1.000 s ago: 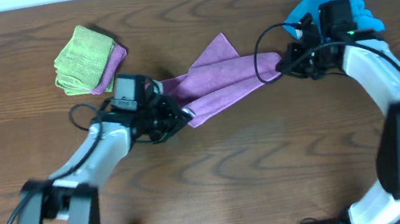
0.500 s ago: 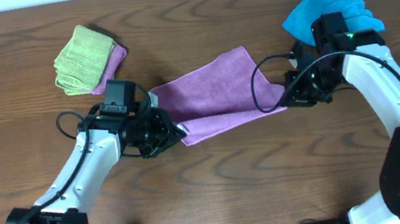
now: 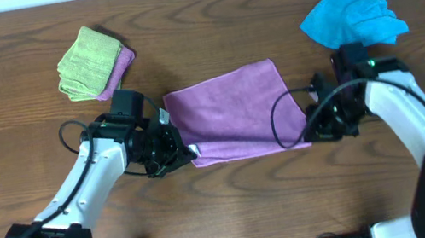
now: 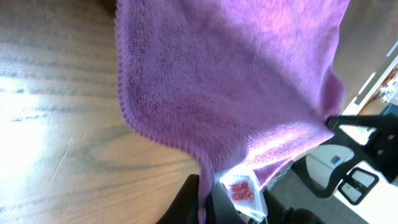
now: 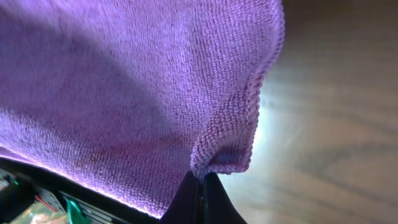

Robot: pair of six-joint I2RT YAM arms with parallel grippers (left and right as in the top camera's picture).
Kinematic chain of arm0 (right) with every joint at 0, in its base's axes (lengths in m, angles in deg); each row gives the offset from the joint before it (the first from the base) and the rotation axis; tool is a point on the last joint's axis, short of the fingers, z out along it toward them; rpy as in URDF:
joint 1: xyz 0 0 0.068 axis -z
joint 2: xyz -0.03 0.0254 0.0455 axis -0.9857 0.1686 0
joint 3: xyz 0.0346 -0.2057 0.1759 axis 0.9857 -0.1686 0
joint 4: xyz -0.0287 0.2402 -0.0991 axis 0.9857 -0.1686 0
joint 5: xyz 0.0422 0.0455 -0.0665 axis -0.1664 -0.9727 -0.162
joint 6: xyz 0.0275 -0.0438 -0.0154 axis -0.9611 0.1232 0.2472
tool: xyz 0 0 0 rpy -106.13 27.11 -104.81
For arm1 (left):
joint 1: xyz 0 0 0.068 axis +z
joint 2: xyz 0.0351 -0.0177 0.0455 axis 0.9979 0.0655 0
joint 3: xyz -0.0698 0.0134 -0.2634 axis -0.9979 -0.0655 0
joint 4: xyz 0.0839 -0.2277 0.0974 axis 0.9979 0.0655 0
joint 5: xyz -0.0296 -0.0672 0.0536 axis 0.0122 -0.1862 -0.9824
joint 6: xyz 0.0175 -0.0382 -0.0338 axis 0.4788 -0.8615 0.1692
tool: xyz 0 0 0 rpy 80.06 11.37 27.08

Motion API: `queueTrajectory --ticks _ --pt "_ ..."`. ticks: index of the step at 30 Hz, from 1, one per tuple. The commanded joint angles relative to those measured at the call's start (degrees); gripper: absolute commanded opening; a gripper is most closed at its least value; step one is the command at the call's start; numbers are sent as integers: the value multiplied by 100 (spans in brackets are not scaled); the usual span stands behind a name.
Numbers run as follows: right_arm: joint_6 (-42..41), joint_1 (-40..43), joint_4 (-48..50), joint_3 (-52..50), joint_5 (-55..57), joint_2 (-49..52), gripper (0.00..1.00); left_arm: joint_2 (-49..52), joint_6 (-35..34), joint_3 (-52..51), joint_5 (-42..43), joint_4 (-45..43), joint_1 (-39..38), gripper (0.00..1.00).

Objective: Fold the cloth

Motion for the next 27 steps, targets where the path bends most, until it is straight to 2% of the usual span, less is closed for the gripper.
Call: queueTrajectory --ticks 1,7,14,20,27 --pt "118 0 109 -275 343 -455 2 -175 216 -17 -170 142 107 6" --pt "111 -2 850 -291 334 -704 1 -417 7 -17 -197 -4 129 6" --pt "55 -72 2118 -291 348 -586 2 -535 -494 -17 -798 -452 133 6" --pt "-11 -282 3224 -291 531 -188 2 -529 -857 -17 -1432 -1121 133 6" --pt "-118 -466 4142 -282 651 435 1 -413 -861 -17 -2321 -1504 133 6"
